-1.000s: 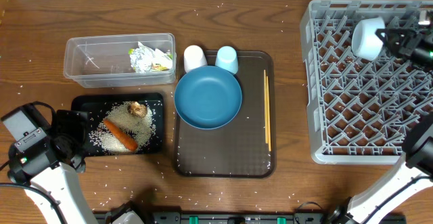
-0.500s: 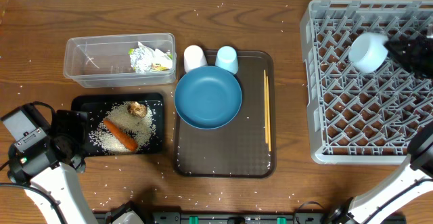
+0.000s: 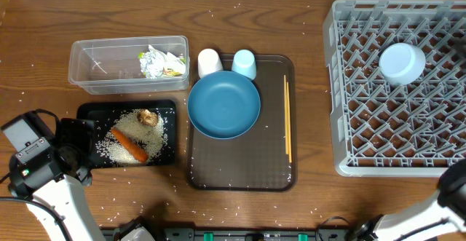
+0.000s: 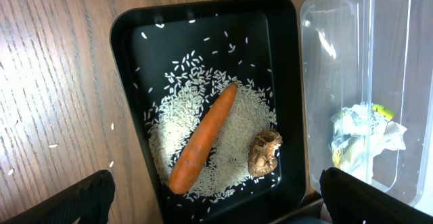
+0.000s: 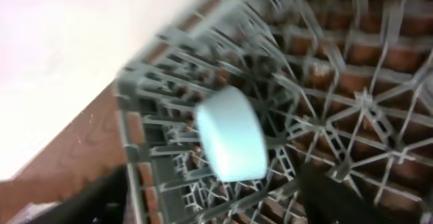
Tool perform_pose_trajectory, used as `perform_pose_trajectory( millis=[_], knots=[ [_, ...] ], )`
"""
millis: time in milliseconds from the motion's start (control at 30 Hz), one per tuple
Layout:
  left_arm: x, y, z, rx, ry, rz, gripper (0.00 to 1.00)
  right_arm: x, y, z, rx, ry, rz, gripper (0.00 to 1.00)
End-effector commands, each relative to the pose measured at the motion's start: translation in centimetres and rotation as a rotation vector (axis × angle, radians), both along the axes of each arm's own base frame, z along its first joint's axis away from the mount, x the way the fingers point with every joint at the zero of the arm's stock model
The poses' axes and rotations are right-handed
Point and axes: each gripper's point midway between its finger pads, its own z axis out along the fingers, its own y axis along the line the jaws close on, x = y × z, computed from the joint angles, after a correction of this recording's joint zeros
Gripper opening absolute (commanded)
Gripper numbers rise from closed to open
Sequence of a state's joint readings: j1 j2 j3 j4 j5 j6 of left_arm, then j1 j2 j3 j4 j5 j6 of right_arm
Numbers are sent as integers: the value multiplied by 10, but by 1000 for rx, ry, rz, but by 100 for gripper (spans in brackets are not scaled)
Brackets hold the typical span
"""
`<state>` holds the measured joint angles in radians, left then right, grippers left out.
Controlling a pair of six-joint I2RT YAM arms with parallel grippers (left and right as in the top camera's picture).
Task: Sort waste into correct bins and load items into the dishwasher rack
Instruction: 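Withdraw the right gripper from the rack toward the blue plate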
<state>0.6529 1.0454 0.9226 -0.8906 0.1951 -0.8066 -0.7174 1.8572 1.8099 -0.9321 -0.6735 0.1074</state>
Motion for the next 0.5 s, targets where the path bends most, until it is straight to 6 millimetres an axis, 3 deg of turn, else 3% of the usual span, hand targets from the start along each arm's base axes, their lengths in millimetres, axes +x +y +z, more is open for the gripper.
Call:
perform_pose_trajectory(
  millis=[0,33,133,233,333,467],
  knots=[
    [-1,4,4,23,3,-1,98,-2,38,65,-95,-114,59,92],
    [-1,4,4,23,3,-1,98,-2,56,79,-98,-148,94,99],
    [-1,4,4,23,3,-1,98,-3,116,115,-75,-251,244,99],
    [-1,4,4,23,3,-1,98,-3,176,132,-50,-302,395,99],
    [-1,4,4,23,3,-1,98,-1,239,127,-55,-308,570,99],
    [-1,4,4,23,3,-1,98,-5,318,95,-124,-229,768,99]
  ],
)
